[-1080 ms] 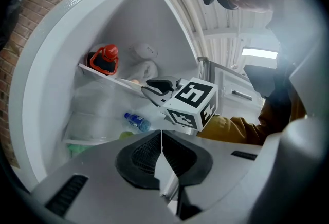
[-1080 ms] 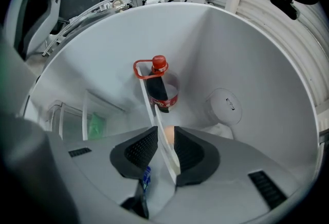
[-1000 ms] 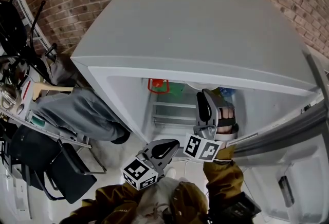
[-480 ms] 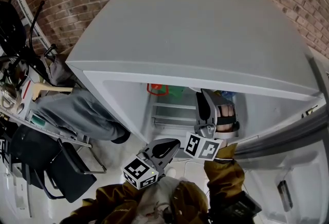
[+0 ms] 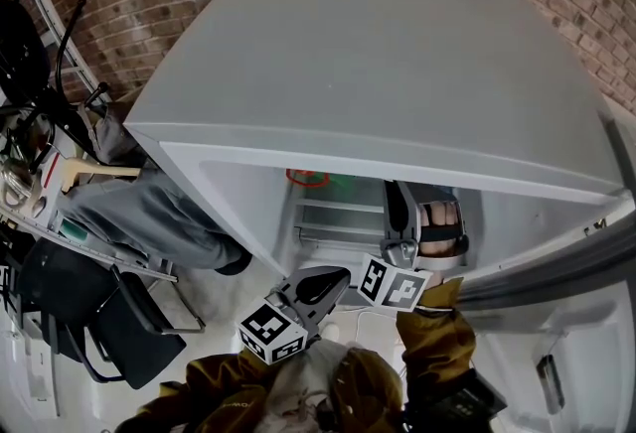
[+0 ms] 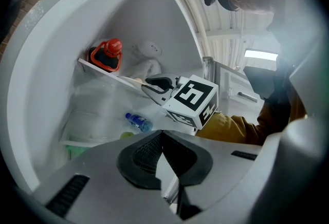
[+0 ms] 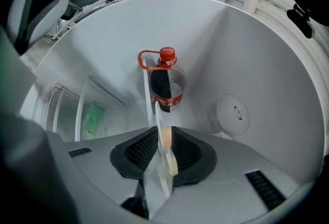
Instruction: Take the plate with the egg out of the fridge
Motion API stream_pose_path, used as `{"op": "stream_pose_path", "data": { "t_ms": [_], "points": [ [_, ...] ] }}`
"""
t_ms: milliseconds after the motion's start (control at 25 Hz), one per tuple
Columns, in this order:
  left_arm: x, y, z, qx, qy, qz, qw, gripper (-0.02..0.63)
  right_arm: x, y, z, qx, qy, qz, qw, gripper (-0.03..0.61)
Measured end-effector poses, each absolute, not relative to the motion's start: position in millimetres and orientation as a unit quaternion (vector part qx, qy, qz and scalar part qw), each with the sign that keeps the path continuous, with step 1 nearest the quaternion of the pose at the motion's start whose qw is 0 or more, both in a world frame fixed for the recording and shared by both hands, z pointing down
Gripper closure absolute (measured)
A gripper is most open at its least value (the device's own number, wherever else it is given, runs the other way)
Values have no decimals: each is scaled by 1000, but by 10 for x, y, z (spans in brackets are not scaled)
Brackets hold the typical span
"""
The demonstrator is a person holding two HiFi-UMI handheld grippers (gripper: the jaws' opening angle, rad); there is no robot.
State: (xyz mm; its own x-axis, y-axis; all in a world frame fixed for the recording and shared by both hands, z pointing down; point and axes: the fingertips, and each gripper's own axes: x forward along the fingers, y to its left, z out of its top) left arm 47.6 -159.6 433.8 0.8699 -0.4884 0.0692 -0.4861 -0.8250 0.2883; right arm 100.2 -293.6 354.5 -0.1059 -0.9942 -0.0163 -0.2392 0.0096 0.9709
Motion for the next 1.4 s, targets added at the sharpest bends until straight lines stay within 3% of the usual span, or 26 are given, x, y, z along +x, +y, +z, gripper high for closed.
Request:
{"op": "stream_pose_path", "data": {
  "t_ms": [840,920,1400],
  "points": [
    [401,-1603,4325,955,-253,-9,156,618,986,-3028,3640,506,-555,-468,465,500],
    [402,-1599,4329,955,-252,-9,156,618,1003,-3033,3629,512,-554,-468,460,527],
    [364,-1568,4342,954,-252,-9,161,618,995,-3025,3658,511,-542,-482,461,552]
  ]
}}
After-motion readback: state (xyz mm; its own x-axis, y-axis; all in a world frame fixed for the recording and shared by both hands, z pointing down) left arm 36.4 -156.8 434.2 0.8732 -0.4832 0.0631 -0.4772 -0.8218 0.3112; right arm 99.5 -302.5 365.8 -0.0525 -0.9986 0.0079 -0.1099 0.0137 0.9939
